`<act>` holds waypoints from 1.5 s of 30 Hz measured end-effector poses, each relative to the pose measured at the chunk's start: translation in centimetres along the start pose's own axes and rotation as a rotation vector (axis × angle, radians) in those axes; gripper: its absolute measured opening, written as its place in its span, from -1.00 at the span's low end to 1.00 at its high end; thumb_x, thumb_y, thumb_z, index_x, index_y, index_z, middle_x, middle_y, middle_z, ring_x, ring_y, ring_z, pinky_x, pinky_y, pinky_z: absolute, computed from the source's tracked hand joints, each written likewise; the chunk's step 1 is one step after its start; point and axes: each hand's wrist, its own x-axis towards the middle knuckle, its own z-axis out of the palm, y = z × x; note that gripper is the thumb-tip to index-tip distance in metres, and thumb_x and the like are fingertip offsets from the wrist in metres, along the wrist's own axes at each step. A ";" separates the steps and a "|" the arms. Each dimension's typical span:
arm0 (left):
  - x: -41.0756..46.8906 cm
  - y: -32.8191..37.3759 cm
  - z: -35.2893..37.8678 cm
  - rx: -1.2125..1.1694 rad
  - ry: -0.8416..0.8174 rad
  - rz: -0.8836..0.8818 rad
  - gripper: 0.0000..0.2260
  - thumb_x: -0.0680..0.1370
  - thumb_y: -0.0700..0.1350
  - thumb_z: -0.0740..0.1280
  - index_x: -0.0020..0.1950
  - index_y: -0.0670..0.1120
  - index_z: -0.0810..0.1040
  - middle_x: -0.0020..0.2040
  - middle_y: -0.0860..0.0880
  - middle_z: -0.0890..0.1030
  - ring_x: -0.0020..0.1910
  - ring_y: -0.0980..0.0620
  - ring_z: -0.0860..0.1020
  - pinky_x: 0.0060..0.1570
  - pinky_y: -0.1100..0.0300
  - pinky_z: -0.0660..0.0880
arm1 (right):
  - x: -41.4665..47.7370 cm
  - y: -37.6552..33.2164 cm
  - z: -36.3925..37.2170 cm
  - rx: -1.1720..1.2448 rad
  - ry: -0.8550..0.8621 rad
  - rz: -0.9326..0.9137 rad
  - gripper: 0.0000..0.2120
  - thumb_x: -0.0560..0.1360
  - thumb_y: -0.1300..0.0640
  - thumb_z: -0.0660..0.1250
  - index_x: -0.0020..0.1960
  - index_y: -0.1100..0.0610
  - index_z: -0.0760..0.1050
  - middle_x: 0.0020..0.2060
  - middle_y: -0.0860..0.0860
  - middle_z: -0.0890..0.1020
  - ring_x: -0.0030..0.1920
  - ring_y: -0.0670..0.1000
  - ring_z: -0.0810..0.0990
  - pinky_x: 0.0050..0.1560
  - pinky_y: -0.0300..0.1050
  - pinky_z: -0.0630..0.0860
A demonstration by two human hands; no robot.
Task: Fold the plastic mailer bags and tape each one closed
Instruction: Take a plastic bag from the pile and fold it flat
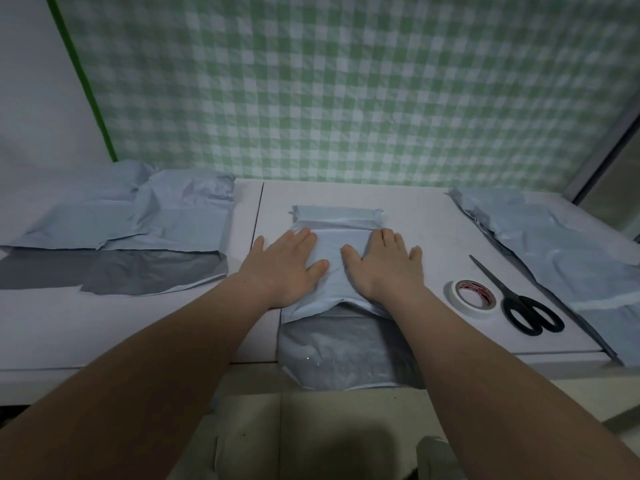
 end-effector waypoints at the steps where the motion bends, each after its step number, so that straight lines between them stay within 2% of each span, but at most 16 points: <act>1: -0.2 0.1 -0.1 -0.003 -0.005 -0.006 -0.42 0.61 0.22 -0.10 0.56 -0.01 -0.12 0.56 0.08 -0.12 0.53 0.11 -0.12 0.47 -0.12 -0.15 | -0.1 -0.1 -0.1 -0.010 0.002 0.013 -0.27 0.56 -0.25 -0.14 0.54 0.23 0.00 0.53 0.10 0.06 0.52 0.09 -0.01 0.47 0.19 -0.10; 3: -0.5 0.3 -0.4 0.015 -0.006 -0.008 -0.42 0.62 0.20 -0.11 0.55 -0.04 -0.10 0.57 0.06 -0.10 0.53 0.10 -0.11 0.47 -0.12 -0.14 | -0.3 -0.4 -0.5 -0.074 -0.002 0.027 -0.30 0.58 -0.21 -0.14 0.53 0.27 0.00 0.53 0.13 0.07 0.53 0.12 -0.04 0.47 0.18 -0.17; 5: -0.6 0.4 -0.6 0.086 0.019 -0.018 -0.45 0.62 0.18 -0.10 0.54 -0.08 0.03 0.56 0.00 0.03 0.52 0.07 0.00 0.46 -0.13 -0.11 | -0.3 -0.6 -0.6 -0.156 0.043 -0.035 -0.38 0.60 -0.11 -0.12 0.52 0.28 0.06 0.52 0.14 0.12 0.52 0.12 -0.01 0.47 0.14 -0.20; 8: 0.1 1.3 -1.5 0.147 0.151 -0.017 -0.62 0.62 0.05 -0.01 0.27 -0.12 0.40 0.31 -0.09 0.44 0.32 -0.03 0.35 0.41 -0.09 0.06 | 0.0 -1.3 -0.8 -0.098 0.132 -0.257 -0.59 0.60 0.10 0.01 0.37 0.28 0.29 0.37 0.15 0.35 0.40 0.12 0.24 0.41 0.05 0.04; 10: 0.9 2.2 -1.8 -0.014 0.238 0.051 -0.74 0.62 -0.10 0.06 0.17 -0.13 0.47 0.18 -0.12 0.52 0.18 -0.08 0.45 0.29 0.04 0.26 | 0.1 -2.0 -0.9 0.053 0.081 -0.333 -0.67 0.58 0.15 0.06 0.28 0.27 0.35 0.28 0.16 0.40 0.31 0.13 0.32 0.30 0.03 0.19; 11: 1.3 2.6 -1.6 -0.128 0.255 0.112 -0.76 0.61 -0.15 0.08 0.17 -0.14 0.47 0.17 -0.12 0.53 0.16 -0.09 0.47 0.21 0.07 0.33 | 0.1 -2.2 -0.8 0.095 0.042 -0.344 -0.63 0.58 0.15 0.06 0.34 0.27 0.32 0.32 0.15 0.38 0.34 0.14 0.30 0.31 0.05 0.20; 14: 1.7 2.9 -0.2 -0.289 0.196 0.206 -0.68 0.61 -0.19 0.07 0.36 -0.14 0.36 0.34 -0.12 0.44 0.29 -0.10 0.41 0.27 0.05 0.31 | 0.0 -1.8 0.0 0.067 -0.040 -0.343 -0.51 0.63 0.07 -0.03 0.53 0.17 0.07 0.51 0.08 0.14 0.49 0.11 0.11 0.46 0.07 0.06; 17: 1.6 2.1 0.3 -0.145 0.139 0.183 -0.59 0.64 -0.14 0.02 0.50 -0.12 0.15 0.51 -0.10 0.21 0.45 -0.05 0.21 0.39 0.03 0.13 | -0.2 -1.1 0.2 0.035 -0.043 -0.321 -0.50 0.63 0.02 -0.11 0.54 0.15 0.01 0.55 0.05 0.03 0.52 0.05 0.02 0.48 0.06 -0.01; 20: 1.2 1.5 0.1 0.017 0.061 0.131 -0.53 0.66 -0.02 -0.06 0.55 -0.12 -0.04 0.57 -0.07 -0.03 0.53 0.00 -0.01 0.45 0.03 -0.03 | -0.5 -0.7 0.0 0.007 -0.057 -0.301 -0.44 0.62 -0.04 -0.11 0.55 0.16 -0.06 0.55 0.06 -0.03 0.53 0.04 -0.04 0.49 0.04 -0.06; 24: 0.6 0.6 0.3 0.102 -0.016 0.086 -0.46 0.64 0.15 -0.12 0.56 -0.04 -0.14 0.57 -0.01 -0.14 0.54 0.03 -0.11 0.47 -0.04 -0.09 | -1.2 0.3 -0.1 -0.027 -0.087 -0.297 -0.38 0.61 -0.17 -0.12 0.56 0.12 -0.12 0.55 0.06 -0.10 0.54 0.04 -0.11 0.50 0.04 -0.12; 32: -1.5 -0.3 -0.6 0.184 -0.030 0.035 -0.29 0.53 0.35 -0.15 0.55 -0.05 -0.12 0.57 -0.01 -0.11 0.53 0.08 -0.09 0.46 -0.13 -0.18 | -3.5 2.0 -0.9 -0.041 -0.111 -0.312 -0.07 0.41 -0.50 -0.12 0.55 0.09 -0.13 0.55 0.02 -0.10 0.54 0.00 -0.12 0.49 0.12 -0.10; 35: -2.2 -0.5 -1.0 0.284 0.051 0.022 -0.30 0.53 0.35 -0.14 0.47 -0.11 0.17 0.47 -0.04 0.24 0.45 0.02 0.18 0.45 -0.14 -0.12 | -4.4 2.4 -1.2 -0.043 -0.126 -0.327 -0.01 0.36 -0.53 -0.08 0.55 0.10 -0.11 0.55 0.01 -0.07 0.53 0.01 -0.10 0.49 0.14 -0.09; 37: -3.0 0.3 -1.4 0.333 0.135 0.105 -0.48 0.60 0.22 -0.07 0.30 -0.12 0.38 0.28 -0.04 0.44 0.31 -0.01 0.36 0.44 -0.05 0.03 | -4.9 2.6 -1.2 -0.029 -0.110 -0.342 -0.04 0.37 -0.51 -0.06 0.54 0.13 -0.03 0.54 0.01 0.00 0.52 0.02 -0.04 0.48 0.12 -0.05; 39: -3.8 1.3 -1.1 0.171 0.157 0.185 -0.65 0.64 0.03 0.03 0.28 -0.12 0.42 0.26 -0.08 0.48 0.27 -0.06 0.41 0.35 0.06 0.21 | -5.6 2.6 -1.5 0.003 -0.068 -0.397 -0.20 0.47 -0.40 0.00 0.48 0.16 0.13 0.49 0.05 0.16 0.49 0.07 0.09 0.45 0.04 0.01; 42: -5.4 1.8 -0.6 -0.063 0.080 0.218 -0.61 0.66 -0.08 0.04 0.50 -0.08 0.23 0.50 -0.07 0.24 0.45 -0.01 0.24 0.37 0.21 0.09 | -7.2 2.2 -2.1 0.057 -0.039 -0.531 -0.55 0.62 -0.10 0.08 0.40 0.13 0.33 0.37 0.10 0.36 0.37 0.10 0.28 0.30 -0.08 0.11; 45: -6.8 1.5 -0.6 0.009 -0.033 0.220 -0.55 0.67 0.02 -0.06 0.56 -0.01 -0.02 0.57 0.00 -0.03 0.52 0.07 0.01 0.43 0.10 -0.05 | -8.2 2.4 -1.9 0.140 -0.072 -0.538 -0.60 0.64 -0.03 0.08 0.46 -0.05 0.28 0.49 0.02 0.24 0.46 0.07 0.20 0.39 -0.09 0.13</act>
